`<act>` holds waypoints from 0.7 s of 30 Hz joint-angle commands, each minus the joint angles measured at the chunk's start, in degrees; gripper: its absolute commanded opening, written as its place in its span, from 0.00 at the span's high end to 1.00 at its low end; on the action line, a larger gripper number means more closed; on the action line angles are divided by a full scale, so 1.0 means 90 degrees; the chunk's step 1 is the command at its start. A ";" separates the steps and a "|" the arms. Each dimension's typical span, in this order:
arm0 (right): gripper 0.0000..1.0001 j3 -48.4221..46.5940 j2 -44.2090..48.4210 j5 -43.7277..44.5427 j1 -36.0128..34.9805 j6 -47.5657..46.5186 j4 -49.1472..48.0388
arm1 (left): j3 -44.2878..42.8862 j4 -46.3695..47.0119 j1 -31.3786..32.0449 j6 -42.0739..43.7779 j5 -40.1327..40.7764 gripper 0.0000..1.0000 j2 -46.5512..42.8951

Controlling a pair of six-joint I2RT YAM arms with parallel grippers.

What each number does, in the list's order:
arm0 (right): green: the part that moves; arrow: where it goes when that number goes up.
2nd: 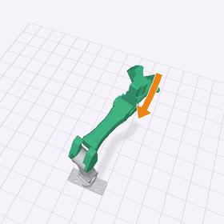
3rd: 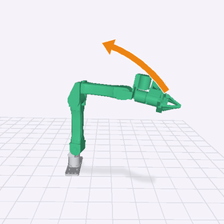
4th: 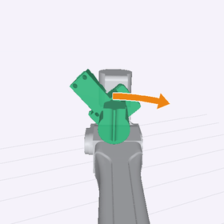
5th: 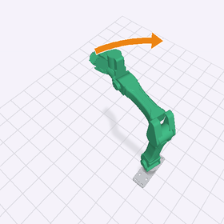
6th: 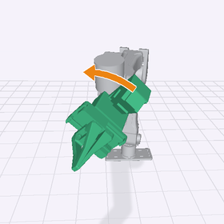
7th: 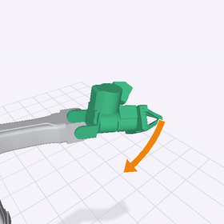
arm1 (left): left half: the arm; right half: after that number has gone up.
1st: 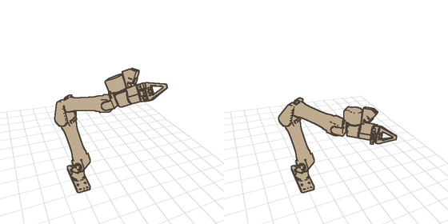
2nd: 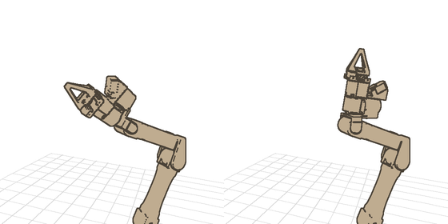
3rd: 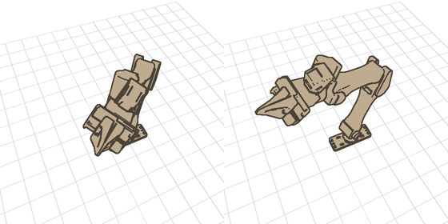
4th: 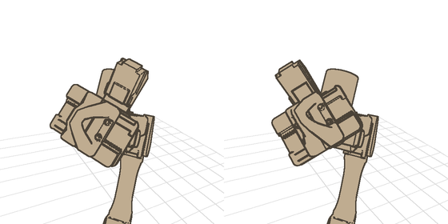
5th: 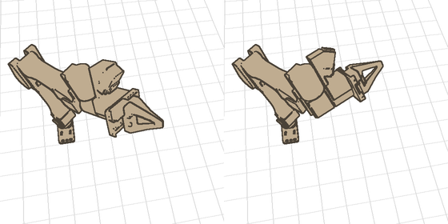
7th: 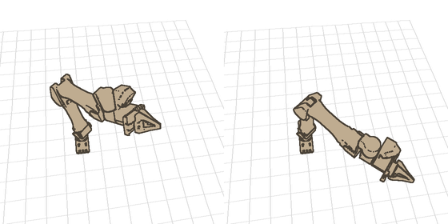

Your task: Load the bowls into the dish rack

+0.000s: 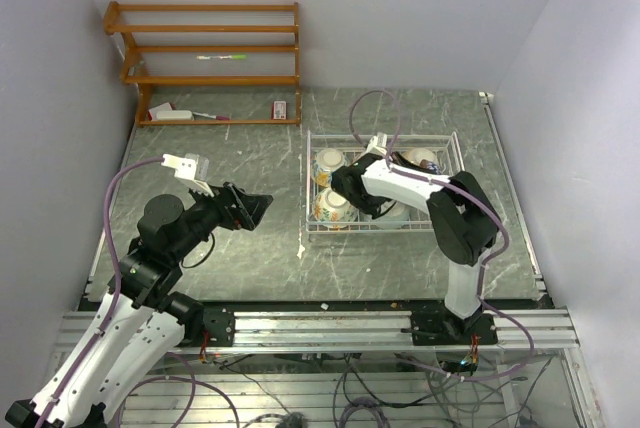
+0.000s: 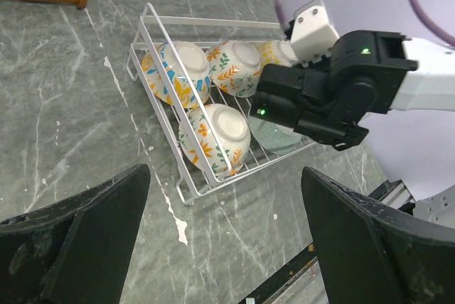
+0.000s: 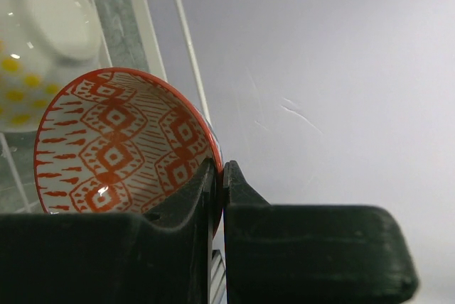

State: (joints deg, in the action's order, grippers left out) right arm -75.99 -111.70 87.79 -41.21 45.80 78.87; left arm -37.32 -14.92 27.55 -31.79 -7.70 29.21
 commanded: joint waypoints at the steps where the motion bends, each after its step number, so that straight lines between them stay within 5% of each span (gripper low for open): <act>1: 1.00 -0.0196 0.0520 0.0594 0.0031 -0.0210 0.0021 | -0.0092 0.0006 0.0015 0.0046 0.0082 0.02 0.0020; 21: 1.00 0.0464 0.0401 0.0271 0.0499 -0.0086 0.0019 | -0.0123 -0.0175 0.0015 0.0066 0.0063 0.02 -0.0119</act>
State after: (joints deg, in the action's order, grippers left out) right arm -72.77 -107.66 87.42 -37.17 43.42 78.54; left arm -37.32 -15.75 27.55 -31.77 -7.70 28.91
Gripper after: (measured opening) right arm 0.040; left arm 0.981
